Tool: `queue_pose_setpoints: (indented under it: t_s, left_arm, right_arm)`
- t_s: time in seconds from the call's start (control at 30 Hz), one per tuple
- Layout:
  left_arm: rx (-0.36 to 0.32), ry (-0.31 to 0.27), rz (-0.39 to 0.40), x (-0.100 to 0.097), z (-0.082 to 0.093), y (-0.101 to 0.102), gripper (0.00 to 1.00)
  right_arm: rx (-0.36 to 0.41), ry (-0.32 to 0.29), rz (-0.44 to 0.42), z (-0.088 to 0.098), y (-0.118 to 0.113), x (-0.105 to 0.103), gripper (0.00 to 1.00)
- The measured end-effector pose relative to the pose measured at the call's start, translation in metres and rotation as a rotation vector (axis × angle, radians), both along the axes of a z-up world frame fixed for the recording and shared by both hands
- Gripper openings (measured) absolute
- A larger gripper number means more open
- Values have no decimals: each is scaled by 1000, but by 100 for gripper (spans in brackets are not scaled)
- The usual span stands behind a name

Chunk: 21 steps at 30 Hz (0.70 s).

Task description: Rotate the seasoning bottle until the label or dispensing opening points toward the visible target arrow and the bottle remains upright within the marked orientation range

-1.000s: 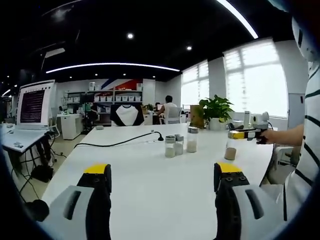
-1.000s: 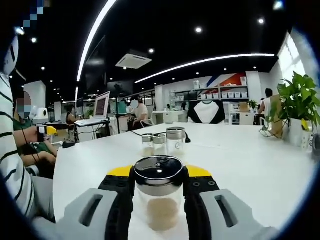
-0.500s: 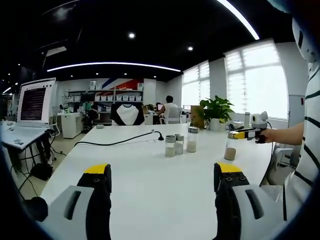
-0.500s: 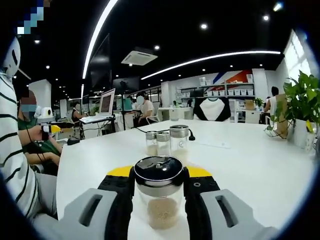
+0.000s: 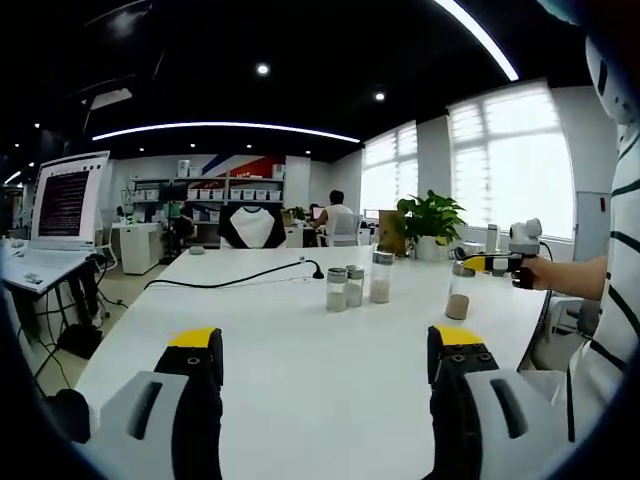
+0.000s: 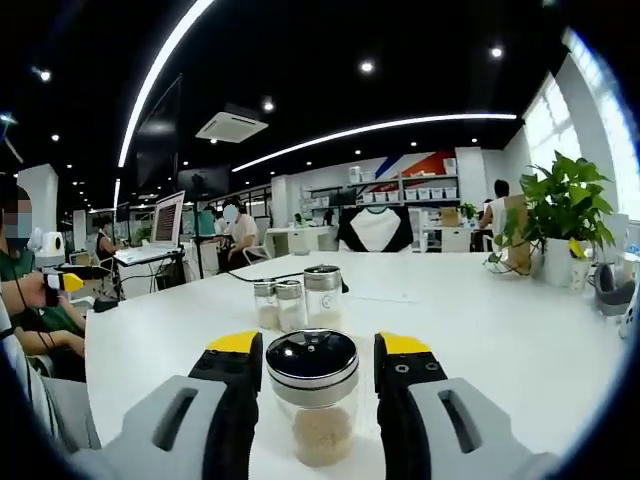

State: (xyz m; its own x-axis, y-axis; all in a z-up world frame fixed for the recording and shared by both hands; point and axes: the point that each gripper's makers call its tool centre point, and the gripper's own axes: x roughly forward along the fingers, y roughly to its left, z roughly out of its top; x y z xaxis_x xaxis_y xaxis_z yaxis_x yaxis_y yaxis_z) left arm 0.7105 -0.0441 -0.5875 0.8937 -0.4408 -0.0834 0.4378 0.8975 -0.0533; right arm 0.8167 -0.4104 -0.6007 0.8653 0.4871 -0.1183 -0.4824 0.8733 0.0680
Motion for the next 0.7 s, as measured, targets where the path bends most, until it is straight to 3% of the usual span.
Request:
queue_pose_setpoints:
  t_s: [0.07,0.17,0.43,0.7]
  left_arm:
    - [-2,-1,1,0,0,1,89]
    - [-8,3,7,0,-2,4,88]
    - [-29,1,26,-1,-2,14,87]
    - [-22,-2,10,0,-1,10,85]
  right_arm:
    - [3,19,-51,-4,-4,2,41]
    - [40,39,-51,-7,0,3,41]
    - [-91,17,-57,-11,-3,5,37]
    - [-92,12,-45,-12,-6,6,37]
